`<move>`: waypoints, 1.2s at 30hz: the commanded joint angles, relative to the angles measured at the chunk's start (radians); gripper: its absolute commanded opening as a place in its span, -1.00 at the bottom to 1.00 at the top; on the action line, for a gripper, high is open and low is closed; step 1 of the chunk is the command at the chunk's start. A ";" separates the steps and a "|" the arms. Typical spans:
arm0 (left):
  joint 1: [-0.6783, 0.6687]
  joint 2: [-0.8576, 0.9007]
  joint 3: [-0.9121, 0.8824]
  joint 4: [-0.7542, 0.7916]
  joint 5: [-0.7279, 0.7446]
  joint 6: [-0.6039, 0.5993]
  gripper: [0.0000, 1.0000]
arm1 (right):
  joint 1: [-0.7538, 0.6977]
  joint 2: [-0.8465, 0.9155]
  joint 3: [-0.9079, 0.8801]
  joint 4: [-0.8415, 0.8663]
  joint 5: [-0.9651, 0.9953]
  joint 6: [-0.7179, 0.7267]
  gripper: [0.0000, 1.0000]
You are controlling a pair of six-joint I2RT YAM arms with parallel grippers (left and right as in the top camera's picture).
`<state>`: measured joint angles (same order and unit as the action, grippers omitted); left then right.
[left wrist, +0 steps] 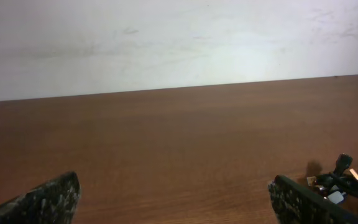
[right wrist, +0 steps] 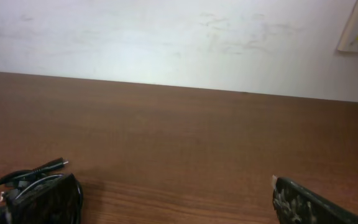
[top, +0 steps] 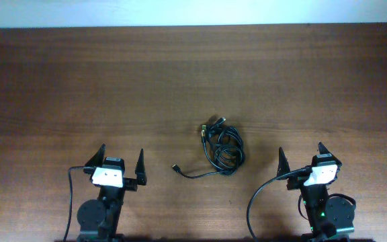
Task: Untangle cables
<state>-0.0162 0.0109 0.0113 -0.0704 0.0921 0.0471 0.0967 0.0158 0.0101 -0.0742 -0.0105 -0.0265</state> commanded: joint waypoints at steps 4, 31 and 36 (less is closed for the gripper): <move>0.003 -0.004 -0.002 -0.006 -0.010 -0.010 0.98 | -0.007 -0.010 -0.005 -0.008 0.019 0.005 0.97; 0.003 0.098 0.032 0.000 0.053 0.001 0.98 | -0.007 -0.010 -0.005 -0.008 0.019 0.005 0.97; 0.003 0.202 0.098 -0.029 0.077 0.014 0.98 | -0.007 -0.010 -0.005 -0.008 0.019 0.005 0.97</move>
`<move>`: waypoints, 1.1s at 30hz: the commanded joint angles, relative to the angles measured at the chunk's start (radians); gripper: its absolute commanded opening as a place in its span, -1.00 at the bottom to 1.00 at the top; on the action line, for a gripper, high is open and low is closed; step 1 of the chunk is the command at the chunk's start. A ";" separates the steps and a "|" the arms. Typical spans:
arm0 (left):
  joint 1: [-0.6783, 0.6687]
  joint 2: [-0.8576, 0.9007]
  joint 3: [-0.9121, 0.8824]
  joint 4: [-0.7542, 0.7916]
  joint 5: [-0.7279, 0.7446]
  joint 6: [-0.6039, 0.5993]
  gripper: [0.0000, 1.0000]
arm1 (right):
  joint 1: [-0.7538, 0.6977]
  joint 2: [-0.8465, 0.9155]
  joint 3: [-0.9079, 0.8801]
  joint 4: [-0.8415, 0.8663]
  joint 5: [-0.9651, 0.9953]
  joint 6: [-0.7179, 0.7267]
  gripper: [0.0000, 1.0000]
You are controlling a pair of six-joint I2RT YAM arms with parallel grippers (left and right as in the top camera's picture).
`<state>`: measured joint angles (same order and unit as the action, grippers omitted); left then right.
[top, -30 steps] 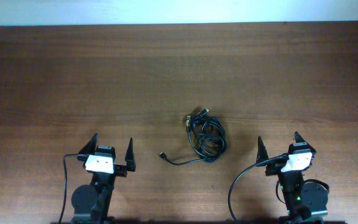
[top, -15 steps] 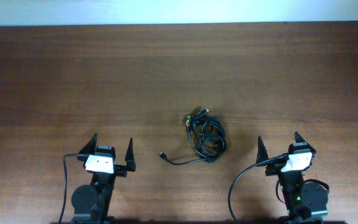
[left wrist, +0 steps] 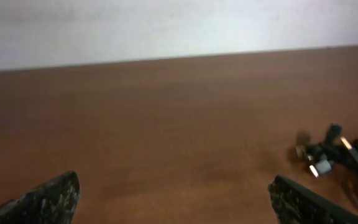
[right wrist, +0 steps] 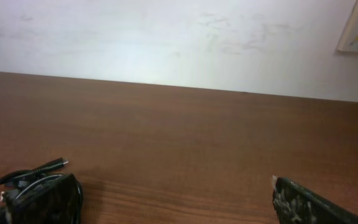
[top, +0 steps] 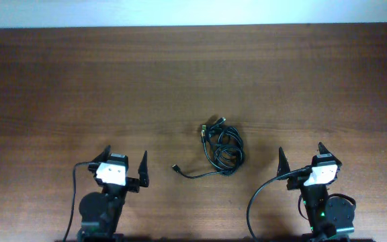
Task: Untangle cables
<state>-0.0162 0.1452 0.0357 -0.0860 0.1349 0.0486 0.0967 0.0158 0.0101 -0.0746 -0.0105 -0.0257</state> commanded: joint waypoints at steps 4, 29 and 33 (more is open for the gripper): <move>0.003 0.225 0.154 -0.031 0.059 0.019 0.98 | -0.007 -0.010 -0.005 -0.007 0.019 0.004 0.97; -0.294 1.129 0.971 -0.583 0.210 0.221 0.98 | -0.007 -0.010 -0.005 -0.007 0.019 0.004 0.98; -0.348 1.186 1.051 -0.663 0.210 0.168 0.98 | -0.007 -0.010 -0.005 -0.007 0.019 0.004 0.97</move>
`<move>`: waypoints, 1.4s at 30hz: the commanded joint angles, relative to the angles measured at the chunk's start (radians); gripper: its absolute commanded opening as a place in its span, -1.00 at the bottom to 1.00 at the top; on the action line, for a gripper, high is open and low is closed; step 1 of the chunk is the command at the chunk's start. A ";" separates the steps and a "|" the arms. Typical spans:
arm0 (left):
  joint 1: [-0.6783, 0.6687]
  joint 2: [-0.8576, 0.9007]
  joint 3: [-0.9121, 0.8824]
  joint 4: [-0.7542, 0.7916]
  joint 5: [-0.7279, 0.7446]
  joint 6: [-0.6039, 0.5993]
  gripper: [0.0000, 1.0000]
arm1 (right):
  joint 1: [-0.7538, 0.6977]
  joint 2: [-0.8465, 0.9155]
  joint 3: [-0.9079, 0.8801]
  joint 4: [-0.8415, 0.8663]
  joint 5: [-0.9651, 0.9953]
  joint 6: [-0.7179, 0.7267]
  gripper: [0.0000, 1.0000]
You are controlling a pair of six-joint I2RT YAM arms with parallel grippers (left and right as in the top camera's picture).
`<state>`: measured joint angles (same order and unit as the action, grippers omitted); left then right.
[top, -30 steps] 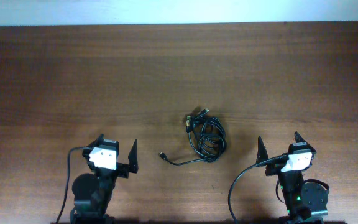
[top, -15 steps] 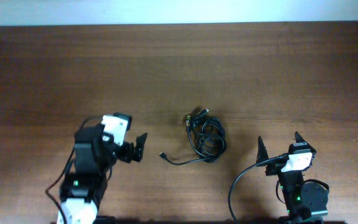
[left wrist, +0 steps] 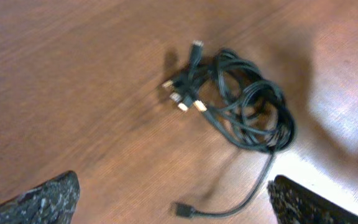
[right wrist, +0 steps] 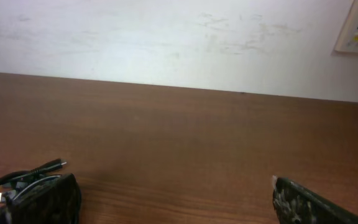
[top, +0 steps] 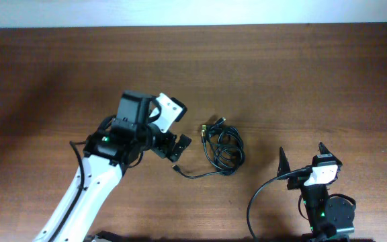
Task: Untangle cables
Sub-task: 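Move the left gripper over the black cable bundle and lower onto it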
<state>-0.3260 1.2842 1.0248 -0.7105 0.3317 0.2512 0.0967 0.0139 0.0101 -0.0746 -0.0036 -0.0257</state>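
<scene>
A tangled bundle of black cables lies near the middle of the wooden table, with several plugs at its upper left and one loose end with a plug trailing left. In the left wrist view the bundle and the loose plug lie below the camera. My left gripper hangs open just left of the bundle, over the loose end, holding nothing. My right gripper rests open near the front edge, right of the bundle. The right wrist view catches the cables at its left edge.
A white wall stands behind the table's far edge, with a wall panel at the upper right. The left arm reaches diagonally from the front edge toward the middle.
My left arm has left its rest place at the front left and now reaches to the middle, its open gripper pointing down beside the cable bundle. The right arm and the cables stayed put.
Both grippers stood open at the front edge, either side of the bundle. Then the left gripper had turned slightly toward the cables. Now it hangs open over the loose cable end, left of the bundle, while the right arm stays still.
</scene>
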 commanded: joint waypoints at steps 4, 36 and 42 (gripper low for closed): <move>-0.083 0.093 0.070 -0.053 0.019 -0.108 0.98 | -0.007 -0.008 -0.005 -0.007 0.013 0.004 0.97; -0.117 0.272 0.064 -0.111 0.046 -0.195 0.98 | -0.007 -0.008 -0.005 -0.007 0.013 0.004 0.97; -0.117 0.315 0.064 -0.114 0.040 -0.204 0.98 | -0.007 -0.008 -0.005 -0.007 0.013 0.004 0.98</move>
<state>-0.4393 1.5806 1.0782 -0.8196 0.3634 0.0658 0.0967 0.0139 0.0101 -0.0746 -0.0036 -0.0265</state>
